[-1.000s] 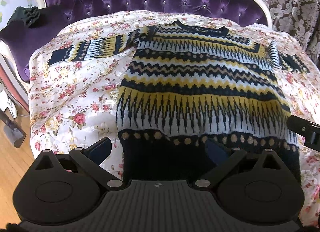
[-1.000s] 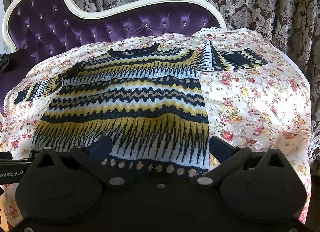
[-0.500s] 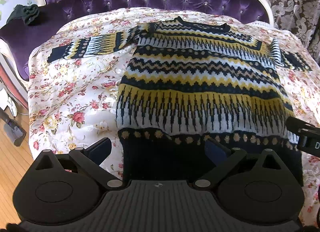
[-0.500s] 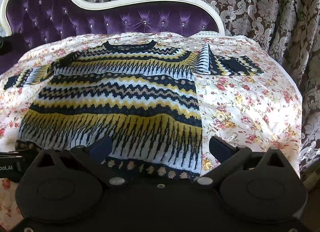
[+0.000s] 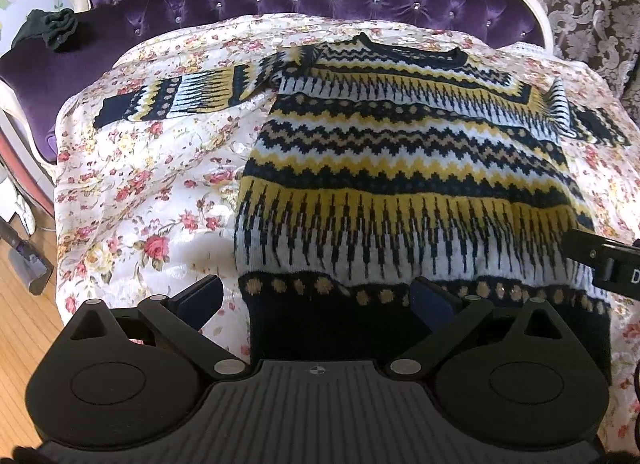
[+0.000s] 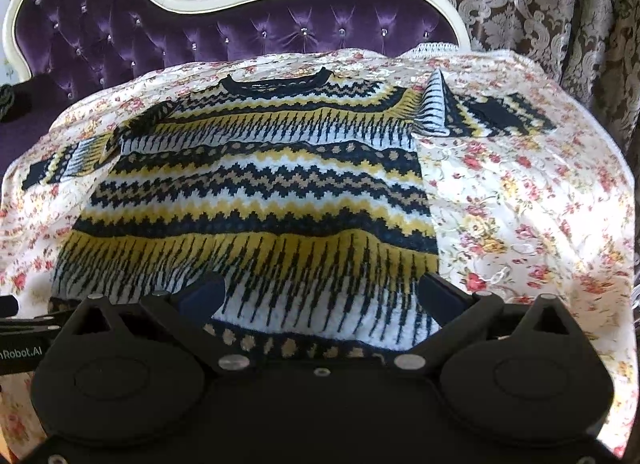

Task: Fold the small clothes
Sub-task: 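Lower the right gripper onto a sweater sleeve cuff and grasp it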

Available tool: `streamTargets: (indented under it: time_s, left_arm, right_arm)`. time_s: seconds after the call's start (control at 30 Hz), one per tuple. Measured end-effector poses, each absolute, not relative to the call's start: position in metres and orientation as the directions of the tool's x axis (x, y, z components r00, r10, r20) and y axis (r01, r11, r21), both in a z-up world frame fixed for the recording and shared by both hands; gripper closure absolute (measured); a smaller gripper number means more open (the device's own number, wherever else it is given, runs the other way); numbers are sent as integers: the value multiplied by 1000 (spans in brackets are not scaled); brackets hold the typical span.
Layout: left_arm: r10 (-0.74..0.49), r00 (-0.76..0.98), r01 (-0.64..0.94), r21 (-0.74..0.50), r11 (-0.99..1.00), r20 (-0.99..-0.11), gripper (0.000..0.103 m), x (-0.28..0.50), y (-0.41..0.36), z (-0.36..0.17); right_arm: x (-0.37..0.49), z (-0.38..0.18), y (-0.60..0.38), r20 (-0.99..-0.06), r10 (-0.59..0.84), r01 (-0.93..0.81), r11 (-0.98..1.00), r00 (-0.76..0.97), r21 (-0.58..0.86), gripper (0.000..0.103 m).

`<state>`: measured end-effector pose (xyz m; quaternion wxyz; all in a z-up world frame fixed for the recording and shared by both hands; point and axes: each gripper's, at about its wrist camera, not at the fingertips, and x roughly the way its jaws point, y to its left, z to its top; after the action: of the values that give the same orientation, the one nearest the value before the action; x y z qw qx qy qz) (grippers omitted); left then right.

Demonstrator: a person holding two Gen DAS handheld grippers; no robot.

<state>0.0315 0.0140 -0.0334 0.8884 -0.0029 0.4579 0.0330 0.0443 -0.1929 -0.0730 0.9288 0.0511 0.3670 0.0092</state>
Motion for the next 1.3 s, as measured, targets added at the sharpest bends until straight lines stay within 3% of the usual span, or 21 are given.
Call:
streamTargets:
  time_s: [0.53, 0.83, 1.03, 1.3]
  left_arm:
    - [69, 612, -39, 57, 998, -788, 2, 73, 14, -20]
    - [-23, 634, 50, 11, 999, -773, 2, 118, 8, 1]
    - [0, 681, 17, 16, 1000, -732, 2, 158, -3, -5]
    - [45, 652, -8, 53, 999, -757, 2, 211, -20, -59]
  right_arm:
    - [90, -77, -235, -694, 133, 82, 960, 707, 267, 0]
    - [135, -63, -302, -695, 138, 128, 940, 706, 316, 0]
    - [172, -60, -359, -690, -6, 231, 944, 724, 234, 0]
    - [237, -73, -417, -655, -220, 331, 942, 723, 48, 1]
